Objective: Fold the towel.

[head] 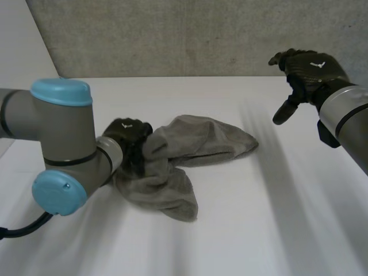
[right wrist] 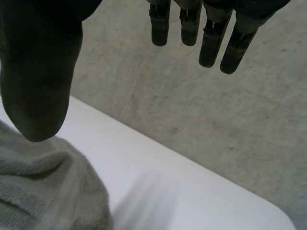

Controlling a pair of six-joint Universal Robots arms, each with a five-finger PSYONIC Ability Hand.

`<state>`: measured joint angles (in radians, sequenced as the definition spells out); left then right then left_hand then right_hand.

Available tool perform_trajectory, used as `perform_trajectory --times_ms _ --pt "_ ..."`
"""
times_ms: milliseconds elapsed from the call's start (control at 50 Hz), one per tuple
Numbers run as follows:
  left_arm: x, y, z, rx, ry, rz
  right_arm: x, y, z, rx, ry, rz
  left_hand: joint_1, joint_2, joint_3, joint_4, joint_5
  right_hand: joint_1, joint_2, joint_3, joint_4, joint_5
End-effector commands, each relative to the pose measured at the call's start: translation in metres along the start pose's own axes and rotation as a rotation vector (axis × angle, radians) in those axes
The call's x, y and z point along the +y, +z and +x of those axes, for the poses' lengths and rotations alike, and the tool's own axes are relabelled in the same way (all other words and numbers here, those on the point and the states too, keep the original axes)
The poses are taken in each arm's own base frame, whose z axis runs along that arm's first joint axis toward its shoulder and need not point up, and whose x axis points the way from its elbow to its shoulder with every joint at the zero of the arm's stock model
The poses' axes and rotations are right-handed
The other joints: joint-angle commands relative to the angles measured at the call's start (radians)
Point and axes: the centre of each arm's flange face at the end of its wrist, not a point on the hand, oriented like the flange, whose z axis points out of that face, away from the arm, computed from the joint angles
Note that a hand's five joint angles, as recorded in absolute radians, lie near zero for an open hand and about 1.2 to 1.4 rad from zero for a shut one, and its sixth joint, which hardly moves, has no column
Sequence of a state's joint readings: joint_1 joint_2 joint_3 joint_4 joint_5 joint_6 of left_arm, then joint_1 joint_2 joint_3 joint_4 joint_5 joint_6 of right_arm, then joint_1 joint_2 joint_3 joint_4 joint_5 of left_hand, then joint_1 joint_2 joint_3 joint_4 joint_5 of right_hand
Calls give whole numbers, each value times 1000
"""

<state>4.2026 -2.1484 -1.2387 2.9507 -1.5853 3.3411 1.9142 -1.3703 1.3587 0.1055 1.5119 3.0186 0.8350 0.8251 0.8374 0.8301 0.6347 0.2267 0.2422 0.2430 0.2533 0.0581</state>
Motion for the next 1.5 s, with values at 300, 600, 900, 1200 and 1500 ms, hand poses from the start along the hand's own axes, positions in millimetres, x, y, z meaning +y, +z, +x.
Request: perform_trajectory --times_ms 300,600,900,1200,1500 --pt "19 -127 61 385 59 114 52 6 -70 -328 -385 -84 561 571 559 566 587 -52 -68 -69 -79 -58" --pt "60 -140 56 366 72 55 101 22 -147 -704 -753 -34 544 554 542 549 570 -52 -68 -69 -79 -58" --pt "52 -127 42 299 58 95 60 56 -143 -637 -586 1 500 510 498 505 526 1170 1154 1153 1143 1164" --pt "-145 -81 -53 -245 -7 731 -123 43 -73 -115 -174 1002 561 571 559 566 587 1170 1154 1153 1143 1164" --pt "-154 -71 -55 -281 -42 830 -66 38 -83 -271 -251 880 561 571 559 566 587 1170 1154 1153 1143 1164"
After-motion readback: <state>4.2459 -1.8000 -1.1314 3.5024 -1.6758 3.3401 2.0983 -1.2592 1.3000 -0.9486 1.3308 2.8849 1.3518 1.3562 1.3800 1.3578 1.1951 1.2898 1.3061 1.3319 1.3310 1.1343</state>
